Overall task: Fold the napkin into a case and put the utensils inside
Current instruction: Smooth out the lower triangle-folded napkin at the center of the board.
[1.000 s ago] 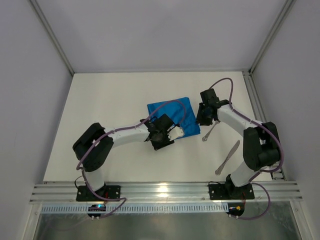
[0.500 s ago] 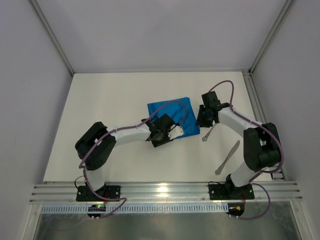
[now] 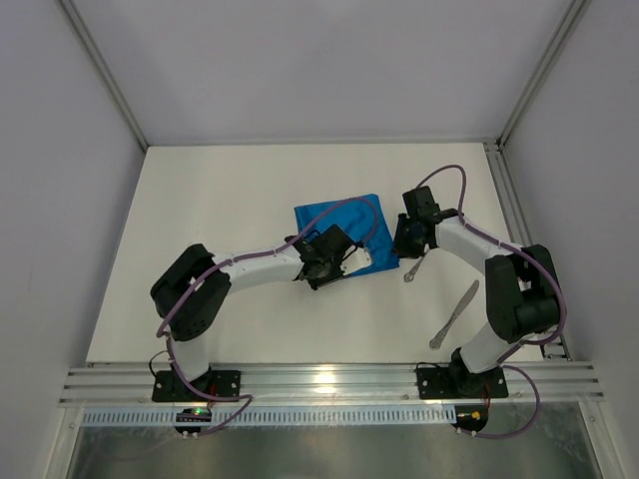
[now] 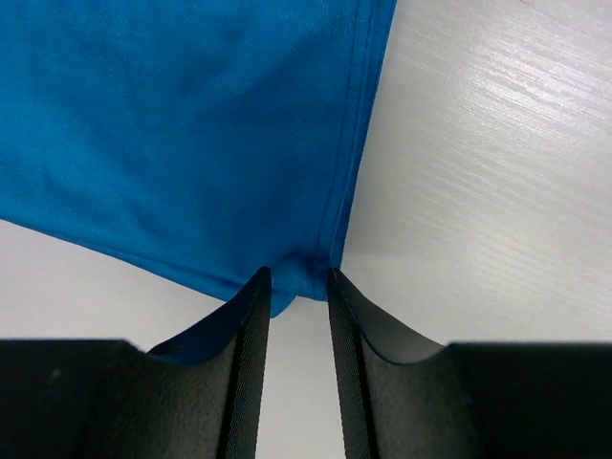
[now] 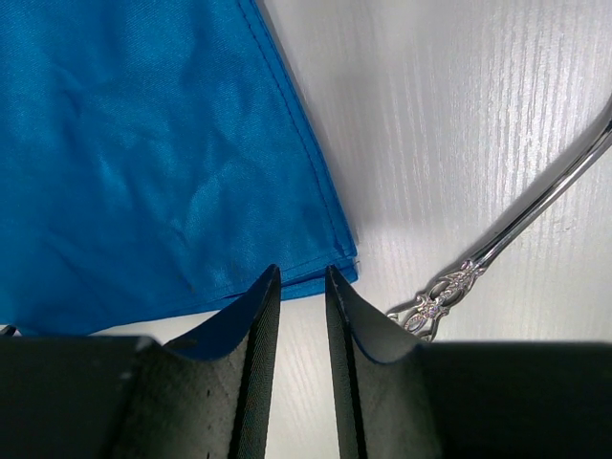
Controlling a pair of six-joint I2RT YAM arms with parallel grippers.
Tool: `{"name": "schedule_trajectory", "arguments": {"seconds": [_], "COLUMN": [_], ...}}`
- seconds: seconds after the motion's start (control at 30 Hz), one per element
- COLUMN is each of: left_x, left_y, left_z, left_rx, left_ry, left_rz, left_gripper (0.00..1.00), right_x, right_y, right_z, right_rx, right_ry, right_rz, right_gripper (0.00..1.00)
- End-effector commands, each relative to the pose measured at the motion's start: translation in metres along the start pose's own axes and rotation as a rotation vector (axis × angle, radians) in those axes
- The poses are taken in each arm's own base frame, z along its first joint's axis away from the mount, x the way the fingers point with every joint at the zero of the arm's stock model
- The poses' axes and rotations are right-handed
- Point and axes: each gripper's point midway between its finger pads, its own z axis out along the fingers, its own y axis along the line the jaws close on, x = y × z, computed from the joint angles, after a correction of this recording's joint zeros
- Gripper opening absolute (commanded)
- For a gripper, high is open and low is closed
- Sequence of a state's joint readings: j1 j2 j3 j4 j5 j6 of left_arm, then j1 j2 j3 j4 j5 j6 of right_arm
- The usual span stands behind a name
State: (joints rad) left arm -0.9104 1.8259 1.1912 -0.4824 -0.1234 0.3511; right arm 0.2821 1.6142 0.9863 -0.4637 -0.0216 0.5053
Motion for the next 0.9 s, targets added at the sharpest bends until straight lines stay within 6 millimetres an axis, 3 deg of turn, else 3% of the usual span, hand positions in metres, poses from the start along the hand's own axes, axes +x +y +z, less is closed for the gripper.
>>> {"name": "schedule_trajectory", "arguments": {"seconds": [0.0, 0.1, 0.23, 0.47, 0.7, 0.87], "left_x": [-0.018, -0.015, -0.017, -0.02, -0.037, -0.033], "left_y": [0.011, 0.011, 0.015, 0.027, 0.04, 0.051], "left_z": [-0.002, -0.001, -0.007, -0.021, -0.04, -0.047], "left_rx": [-0.038, -0.044, -0.058, -0.105, -0.139, -0.16], "left_ry": [-0.04, -0.029, -0.034, -0.039, -0.084, -0.069], "left_rz": [0.012, 0.014, 0.026, 0.059, 0.068, 0.078], "left_gripper": [0.32, 0.13, 0.0, 0.0, 0.0, 0.0], "right_x": [-0.014, -0.014, -0.008, 0.002, 0.002, 0.01], "right_y": [0.008, 0.007, 0.004, 0.003, 0.004, 0.007], "right_z": [-0.009, -0.008, -0.002, 0.002, -0.02, -0.022], "right_rx": [-0.041, -0.036, -0.032, -0.047, -0.077, -0.109], "right_ry": [-0.059, -0.06, -0.04, -0.022, -0.07, -0.056], "right_rz": [-0.009, -0.011, -0.006, 0.006, 0.004, 0.005], "right_gripper": [0.29, 0.29, 0.29, 0.25, 0.22, 0.2]}}
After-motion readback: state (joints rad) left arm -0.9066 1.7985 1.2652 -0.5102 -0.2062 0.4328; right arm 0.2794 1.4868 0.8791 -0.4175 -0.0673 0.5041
